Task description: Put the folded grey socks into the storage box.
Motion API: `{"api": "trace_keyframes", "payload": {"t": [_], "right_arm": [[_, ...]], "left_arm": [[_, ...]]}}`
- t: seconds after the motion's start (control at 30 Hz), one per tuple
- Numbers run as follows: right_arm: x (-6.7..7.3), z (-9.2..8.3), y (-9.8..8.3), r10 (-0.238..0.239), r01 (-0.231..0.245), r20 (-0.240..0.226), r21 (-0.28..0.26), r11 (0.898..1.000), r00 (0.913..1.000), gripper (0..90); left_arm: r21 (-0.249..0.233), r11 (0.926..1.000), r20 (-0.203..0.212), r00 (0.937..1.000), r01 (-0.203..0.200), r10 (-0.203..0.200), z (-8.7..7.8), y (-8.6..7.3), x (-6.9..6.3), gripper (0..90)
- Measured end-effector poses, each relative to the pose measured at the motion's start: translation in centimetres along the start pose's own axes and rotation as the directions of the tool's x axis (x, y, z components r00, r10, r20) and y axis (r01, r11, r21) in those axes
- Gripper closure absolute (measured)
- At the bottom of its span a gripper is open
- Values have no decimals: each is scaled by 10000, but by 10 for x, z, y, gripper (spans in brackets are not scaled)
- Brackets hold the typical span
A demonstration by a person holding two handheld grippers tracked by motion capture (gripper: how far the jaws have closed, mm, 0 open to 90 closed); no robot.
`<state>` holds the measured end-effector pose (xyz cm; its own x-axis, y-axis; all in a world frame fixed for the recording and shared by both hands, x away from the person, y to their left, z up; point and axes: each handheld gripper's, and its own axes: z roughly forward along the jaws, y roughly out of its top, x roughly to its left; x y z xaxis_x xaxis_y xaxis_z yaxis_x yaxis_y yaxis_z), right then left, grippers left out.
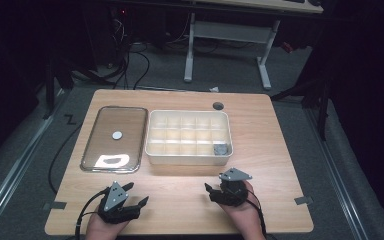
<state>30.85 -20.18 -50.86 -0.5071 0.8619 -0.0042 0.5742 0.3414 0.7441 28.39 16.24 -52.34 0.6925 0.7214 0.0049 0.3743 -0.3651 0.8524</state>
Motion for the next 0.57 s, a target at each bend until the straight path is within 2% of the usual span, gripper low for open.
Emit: {"api": "trace_keyframes", "payload": {"t": [0.07,0.1,0.13,0.2,0.23,0.3,0.57], "right_arm": [[5,-4,-11,420,-409,152,-670,9969,9990,347],[8,-8,-20,766,-744,167,-1072,9914,9969,348],[10,-11,-25,1088,-1075,79,-994,9892,9940,331],[13,-12,-27,659,-644,161,-838,9944,9977,331],[12,-13,-29,613,-597,178,-791,9951,9980,331],[10,-11,-30,791,-788,12,-712,9943,9969,327],[7,-8,-31,857,-846,145,-608,9946,9962,340]], "left_arm": [[-35,10000,-22,10000,61,-61,-1,0,1,296],[-35,10000,-35,10000,68,-68,-1,0,1,296],[-47,10000,-8,10000,67,-67,-1,0,1,296],[66,10000,26,10000,-72,72,1,-1,0,296],[130,9999,-11,9999,-109,109,2,-1,0,297],[235,9997,-37,10000,-89,90,5,-1,0,296],[198,9998,-25,10000,-80,81,5,0,2,296]]}}
